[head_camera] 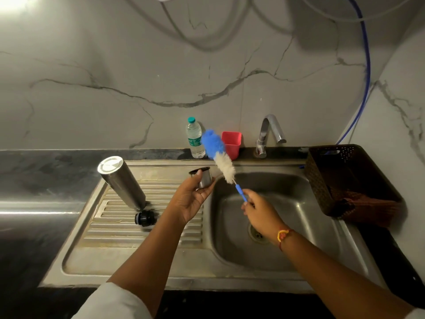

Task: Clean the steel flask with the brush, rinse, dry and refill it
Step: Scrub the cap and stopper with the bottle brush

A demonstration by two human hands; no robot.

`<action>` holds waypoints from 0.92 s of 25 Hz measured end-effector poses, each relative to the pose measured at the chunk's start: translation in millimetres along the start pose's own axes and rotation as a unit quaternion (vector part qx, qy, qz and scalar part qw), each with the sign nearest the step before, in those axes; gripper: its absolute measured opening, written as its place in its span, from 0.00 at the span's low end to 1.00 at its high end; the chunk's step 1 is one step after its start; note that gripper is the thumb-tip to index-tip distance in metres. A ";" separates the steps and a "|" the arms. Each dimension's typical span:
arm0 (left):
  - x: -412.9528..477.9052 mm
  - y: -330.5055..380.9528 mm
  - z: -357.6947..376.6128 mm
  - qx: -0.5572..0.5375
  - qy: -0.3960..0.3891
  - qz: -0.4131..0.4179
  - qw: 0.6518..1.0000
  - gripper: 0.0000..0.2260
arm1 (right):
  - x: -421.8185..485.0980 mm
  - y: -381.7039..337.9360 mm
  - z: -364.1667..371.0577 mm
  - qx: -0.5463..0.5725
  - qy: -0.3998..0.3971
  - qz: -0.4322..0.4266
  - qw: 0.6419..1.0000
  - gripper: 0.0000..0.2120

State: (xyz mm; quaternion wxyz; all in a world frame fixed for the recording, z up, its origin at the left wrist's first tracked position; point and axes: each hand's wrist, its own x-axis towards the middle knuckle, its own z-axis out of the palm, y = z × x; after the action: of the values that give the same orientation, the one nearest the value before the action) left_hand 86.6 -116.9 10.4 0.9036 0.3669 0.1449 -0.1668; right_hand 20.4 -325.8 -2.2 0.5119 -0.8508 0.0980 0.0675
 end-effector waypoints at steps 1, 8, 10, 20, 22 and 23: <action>-0.1 2.5 -10.4 0.005 0.015 0.006 1.000 0.23 | 0.4 -1.3 -3.2 -0.025 0.010 -0.006 1.000 0.19; 9.4 29.4 -47.4 -0.053 0.122 0.029 0.991 0.26 | -16.6 -29.6 -36.3 -0.169 0.037 -0.160 0.972 0.16; 10.6 38.1 -49.0 -0.075 0.124 0.034 0.989 0.24 | -17.4 -39.4 -43.2 -0.210 0.026 -0.189 0.959 0.15; 11.8 56.5 -52.2 -0.096 0.144 0.074 0.982 0.17 | -21.4 -67.7 -69.3 -0.337 -0.037 -0.271 0.901 0.15; 14.6 58.0 -51.1 -0.072 0.144 0.082 0.984 0.18 | -21.5 -68.8 -70.4 -0.349 -0.037 -0.287 0.892 0.16; 16.0 58.1 -50.5 -0.057 0.144 0.084 0.984 0.20 | -22.6 -71.0 -71.3 -0.365 -0.038 -0.298 0.881 0.16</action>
State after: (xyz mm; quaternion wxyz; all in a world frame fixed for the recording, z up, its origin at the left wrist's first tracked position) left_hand 117.7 -44.9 5.2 0.9034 0.3460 0.2519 -0.0270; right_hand 16.2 -354.2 96.9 0.1650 -0.9631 -0.2112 -0.0246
